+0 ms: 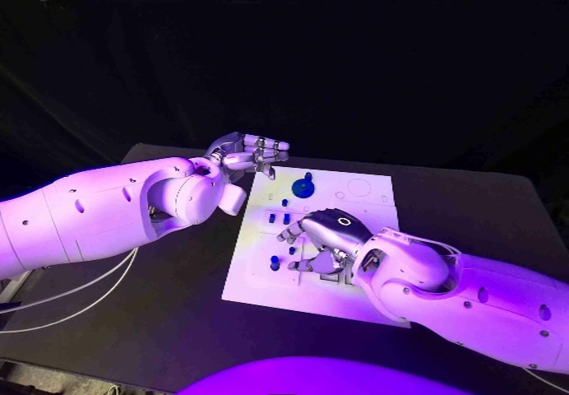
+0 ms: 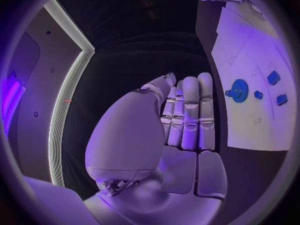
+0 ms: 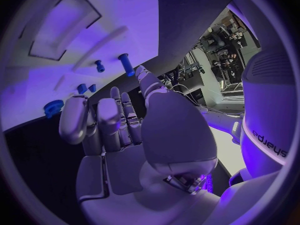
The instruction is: Assemble the parts on the task board
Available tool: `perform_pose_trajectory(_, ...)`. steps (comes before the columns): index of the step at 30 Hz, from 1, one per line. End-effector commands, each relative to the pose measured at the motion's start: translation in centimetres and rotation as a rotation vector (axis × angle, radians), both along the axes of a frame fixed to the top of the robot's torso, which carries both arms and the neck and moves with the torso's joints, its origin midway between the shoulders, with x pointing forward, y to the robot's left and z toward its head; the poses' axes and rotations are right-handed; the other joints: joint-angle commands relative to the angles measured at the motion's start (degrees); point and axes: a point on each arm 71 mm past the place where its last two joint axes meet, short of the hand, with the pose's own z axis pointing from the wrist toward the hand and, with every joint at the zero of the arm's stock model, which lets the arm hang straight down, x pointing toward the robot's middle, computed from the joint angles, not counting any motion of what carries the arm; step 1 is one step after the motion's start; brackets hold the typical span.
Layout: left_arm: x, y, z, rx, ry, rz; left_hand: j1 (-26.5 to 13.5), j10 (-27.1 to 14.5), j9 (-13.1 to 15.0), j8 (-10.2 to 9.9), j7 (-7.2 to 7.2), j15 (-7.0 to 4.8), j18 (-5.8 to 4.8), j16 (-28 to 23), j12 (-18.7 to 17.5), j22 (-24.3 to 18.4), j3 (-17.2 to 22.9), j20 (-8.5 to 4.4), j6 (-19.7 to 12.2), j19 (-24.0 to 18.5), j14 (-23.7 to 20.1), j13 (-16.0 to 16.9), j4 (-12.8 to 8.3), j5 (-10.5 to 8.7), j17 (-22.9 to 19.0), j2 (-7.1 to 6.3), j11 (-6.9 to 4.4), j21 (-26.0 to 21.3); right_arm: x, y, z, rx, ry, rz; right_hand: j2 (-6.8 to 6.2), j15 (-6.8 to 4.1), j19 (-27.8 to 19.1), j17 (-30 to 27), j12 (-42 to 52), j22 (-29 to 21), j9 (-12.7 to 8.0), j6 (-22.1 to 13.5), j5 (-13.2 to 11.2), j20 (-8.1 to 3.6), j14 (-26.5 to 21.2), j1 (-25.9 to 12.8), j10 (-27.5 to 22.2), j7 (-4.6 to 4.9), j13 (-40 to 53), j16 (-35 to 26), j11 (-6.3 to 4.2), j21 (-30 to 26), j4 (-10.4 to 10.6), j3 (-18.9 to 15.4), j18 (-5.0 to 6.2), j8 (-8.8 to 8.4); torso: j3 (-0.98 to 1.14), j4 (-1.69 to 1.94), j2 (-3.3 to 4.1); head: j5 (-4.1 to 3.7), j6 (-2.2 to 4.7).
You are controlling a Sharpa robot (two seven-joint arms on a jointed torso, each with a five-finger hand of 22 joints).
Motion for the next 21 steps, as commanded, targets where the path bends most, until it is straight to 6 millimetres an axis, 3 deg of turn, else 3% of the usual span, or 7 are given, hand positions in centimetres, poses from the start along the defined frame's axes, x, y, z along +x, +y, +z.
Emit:
perform_pose_trajectory(1,0.0,-0.2,0.1,-0.009,0.0,-0.012,-0.15,-0.44,-0.08,-0.08,0.17,0.31,0.78,-0.19,0.2,-0.07,-0.48,0.08,-0.39,0.15,-0.22,0.1,-0.01,-0.25,-0.1,0.63,0.17,-0.23,1.2,-2.3,1.1,0.07,0.07,-0.097,1.48,-0.33,1.95,0.97,2.47,6.4,0.61,2.64,0.71,0.0,0.7,-0.28,3.57,1.67,0.82,0.71,0.01,3.11,0.67,-0.06,-0.09,1.45,-0.11,-0.07,-0.1,-1.25,0.41)
perform_pose_trajectory(4,-0.1,-0.2,0.1,-0.009,0.0,-0.013,-0.18,-0.46,-0.09,-0.08,0.17,0.32,0.78,-0.2,0.22,-0.08,-0.51,0.08,-0.4,0.16,-0.22,0.11,0.0,-0.25,-0.11,0.61,0.18,-0.24,2.7,-5.9,1.6,0.094,0.188,-0.227,2.26,-1.53,4.63,4.6,5.92,8.92,1.19,5.38,1.68,-0.79,2.71,-1.1,10.02,0.4,2.32,3.37,-1.67,8.11,1.84,0.04,-1.1,2.83,-0.23,-0.27,-0.23,-2.97,0.93)
perform_pose_trajectory(8,-0.2,-0.2,0.1,-0.01,0.0,-0.016,-0.18,-0.46,-0.09,-0.08,0.17,0.32,0.78,-0.2,0.22,-0.08,-0.51,0.08,-0.4,0.16,-0.22,0.11,0.0,-0.25,-0.11,0.61,0.18,-0.25,3.3,-10.2,1.7,0.129,0.291,-0.371,1.89,-3.46,7.77,11.55,12.35,12.22,2.09,7.75,3.28,-2.53,4.98,-4.12,17.26,-1.67,6.69,7.9,-3.95,14.7,4.27,-1.87,-2.57,4.23,-0.31,-0.53,-0.41,-4.55,0.89)
perform_pose_trajectory(11,-0.4,-0.2,0.0,-0.009,0.003,-0.019,-0.18,-0.46,-0.09,-0.08,0.17,0.32,0.78,-0.2,0.22,-0.08,-0.51,0.08,-0.4,0.16,-0.22,0.11,0.0,-0.25,-0.11,0.61,0.18,-0.25,2.8,-13.2,1.8,0.127,0.329,-0.467,2.14,-4.55,9.9,19.25,35.07,14.61,3.88,8.14,8.88,-3.82,6.47,-5.65,19.94,-3.05,31.33,13.0,-5.19,19.56,6.44,-4.68,-3.72,5.39,-0.29,-0.85,-0.5,-5.69,0.78)
perform_pose_trajectory(15,-0.5,-0.2,-0.2,-0.008,0.006,-0.02,-0.18,-0.46,-0.09,-0.08,0.17,0.32,0.78,-0.2,0.22,-0.08,-0.51,0.08,-0.4,0.16,-0.22,0.11,0.0,-0.25,-0.11,0.61,0.18,-0.25,1.6,-15.3,1.5,0.069,0.323,-0.527,3.22,-4.44,10.36,23.77,51.07,15.08,6.74,7.0,9.4,-3.62,6.85,-5.43,19.41,-2.95,51.1,15.74,-5.09,20.62,8.54,-8.16,-3.97,6.86,-0.35,-1.14,-0.55,-6.87,0.89)
perform_pose_trajectory(17,-0.5,-0.2,-0.2,-0.007,0.006,-0.02,-0.18,-0.46,-0.09,-0.08,0.17,0.32,0.78,-0.2,0.22,-0.08,-0.51,0.08,-0.4,0.16,-0.22,0.11,0.0,-0.25,-0.11,0.61,0.18,-0.25,1.0,-15.9,1.2,0.027,0.311,-0.544,2.94,-4.46,10.36,25.76,54.97,15.08,7.91,6.69,8.92,-3.8,7.12,-6.03,20.77,-2.76,56.41,16.76,-4.82,20.62,9.67,-9.96,-3.97,7.55,-0.34,-1.29,-0.59,-7.19,0.87)
perform_pose_trajectory(21,-0.5,-0.2,-0.2,-0.007,0.007,-0.022,-0.18,-0.46,-0.09,-0.08,0.17,0.32,0.78,-0.2,0.22,-0.08,-0.51,0.08,-0.4,0.16,-0.22,0.11,0.0,-0.25,-0.11,0.61,0.18,-0.25,0.1,-16.3,0.2,-0.052,0.289,-0.568,2.48,-4.22,10.36,29.84,58.63,15.08,9.54,6.17,10.97,-3.63,7.79,-8.96,22.17,-2.8,61.57,18.76,-4.9,20.62,13.17,-12.88,-3.97,8.6,-0.36,-1.57,-0.61,-7.7,0.9)
